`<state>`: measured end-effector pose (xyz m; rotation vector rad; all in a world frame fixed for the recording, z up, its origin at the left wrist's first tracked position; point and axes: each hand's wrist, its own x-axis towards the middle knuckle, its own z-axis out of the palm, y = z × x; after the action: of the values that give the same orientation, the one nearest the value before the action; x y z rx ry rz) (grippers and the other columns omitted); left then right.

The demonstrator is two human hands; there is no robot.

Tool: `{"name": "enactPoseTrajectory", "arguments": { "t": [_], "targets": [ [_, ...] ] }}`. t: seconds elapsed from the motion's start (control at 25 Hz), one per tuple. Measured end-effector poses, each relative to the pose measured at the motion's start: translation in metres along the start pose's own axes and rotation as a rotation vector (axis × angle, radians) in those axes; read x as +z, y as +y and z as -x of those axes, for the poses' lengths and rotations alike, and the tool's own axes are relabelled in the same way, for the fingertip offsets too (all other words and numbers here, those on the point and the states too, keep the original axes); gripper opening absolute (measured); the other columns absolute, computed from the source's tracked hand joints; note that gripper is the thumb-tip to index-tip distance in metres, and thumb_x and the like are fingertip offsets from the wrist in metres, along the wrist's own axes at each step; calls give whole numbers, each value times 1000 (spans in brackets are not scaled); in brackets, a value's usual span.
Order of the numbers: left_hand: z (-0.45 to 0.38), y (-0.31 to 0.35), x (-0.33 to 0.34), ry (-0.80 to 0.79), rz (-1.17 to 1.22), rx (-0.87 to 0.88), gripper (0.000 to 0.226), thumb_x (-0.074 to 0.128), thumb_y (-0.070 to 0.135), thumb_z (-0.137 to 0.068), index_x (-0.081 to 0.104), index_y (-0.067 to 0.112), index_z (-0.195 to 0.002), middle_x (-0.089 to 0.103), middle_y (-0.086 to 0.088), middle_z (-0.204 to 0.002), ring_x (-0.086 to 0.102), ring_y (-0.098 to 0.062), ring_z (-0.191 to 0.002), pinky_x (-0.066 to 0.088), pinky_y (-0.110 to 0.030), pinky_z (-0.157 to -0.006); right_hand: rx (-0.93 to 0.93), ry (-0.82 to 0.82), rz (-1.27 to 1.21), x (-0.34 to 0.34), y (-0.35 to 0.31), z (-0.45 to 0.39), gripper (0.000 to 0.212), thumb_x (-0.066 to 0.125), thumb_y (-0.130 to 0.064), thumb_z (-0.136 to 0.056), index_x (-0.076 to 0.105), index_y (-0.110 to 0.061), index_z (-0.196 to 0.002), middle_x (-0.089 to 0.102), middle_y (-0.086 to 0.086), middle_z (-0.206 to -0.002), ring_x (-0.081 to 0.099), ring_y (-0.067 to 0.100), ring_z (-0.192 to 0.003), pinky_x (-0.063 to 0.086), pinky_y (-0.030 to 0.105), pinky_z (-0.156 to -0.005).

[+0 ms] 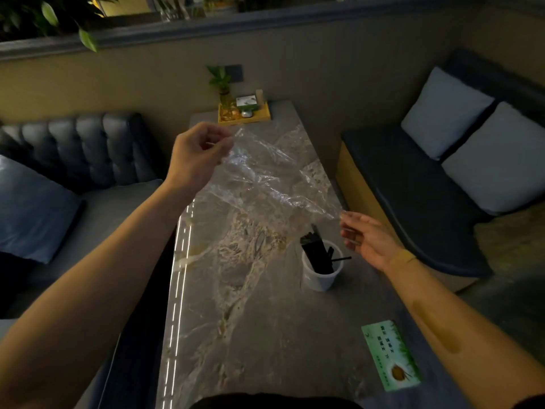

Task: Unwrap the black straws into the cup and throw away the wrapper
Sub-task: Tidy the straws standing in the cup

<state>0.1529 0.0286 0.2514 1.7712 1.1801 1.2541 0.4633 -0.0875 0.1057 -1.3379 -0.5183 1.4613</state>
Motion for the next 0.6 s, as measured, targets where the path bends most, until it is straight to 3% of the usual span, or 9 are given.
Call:
{"name": "enactPoseTrajectory", "arguments": {
  "t": [0.08,0.2,0.4,0.48,0.6],
  "targets": [
    [6,-9,-19,53,44,-46,10,75,24,-81,71,34,-81,67,7,-73,61,-5,-62,51,-18,-53,-46,-28,9,13,-5,3,16,67,-11,-86,67,-21,-98,66,-3,-83,61,11,-74,48,27,-67],
    [23,-26,-49,145,151,-146,8,75,23,-82,71,29,-85,71,-3,-82,63,-13,-68,53,-26,-60,-96,-42,46,42,-11,6,16,67,-8,-86,67,-21,-95,65,-3,-81,60,9,-72,49,25,-65],
    [69,-57,-90,312,337,-289,6,71,18,-86,70,23,-84,70,8,-67,61,-2,-56,49,-15,-51,-150,-40,143,94,-8,7,9,70,-21,-85,65,-23,-92,62,-5,-90,55,11,-87,43,29,-74],
    [92,-74,-100,416,425,-398,6,69,16,-88,68,21,-86,69,6,-68,61,-4,-53,49,-16,-48,-141,5,149,110,6,8,27,73,-28,-83,61,-23,-108,59,-3,-106,54,14,-98,42,31,-79],
    [131,-100,-101,575,571,-557,9,63,12,-92,65,19,-86,63,3,-63,57,-5,-49,49,-17,-44,-78,87,160,127,42,12,66,74,-33,-81,42,-21,-137,51,1,-127,52,17,-107,43,34,-81]
  ]
}}
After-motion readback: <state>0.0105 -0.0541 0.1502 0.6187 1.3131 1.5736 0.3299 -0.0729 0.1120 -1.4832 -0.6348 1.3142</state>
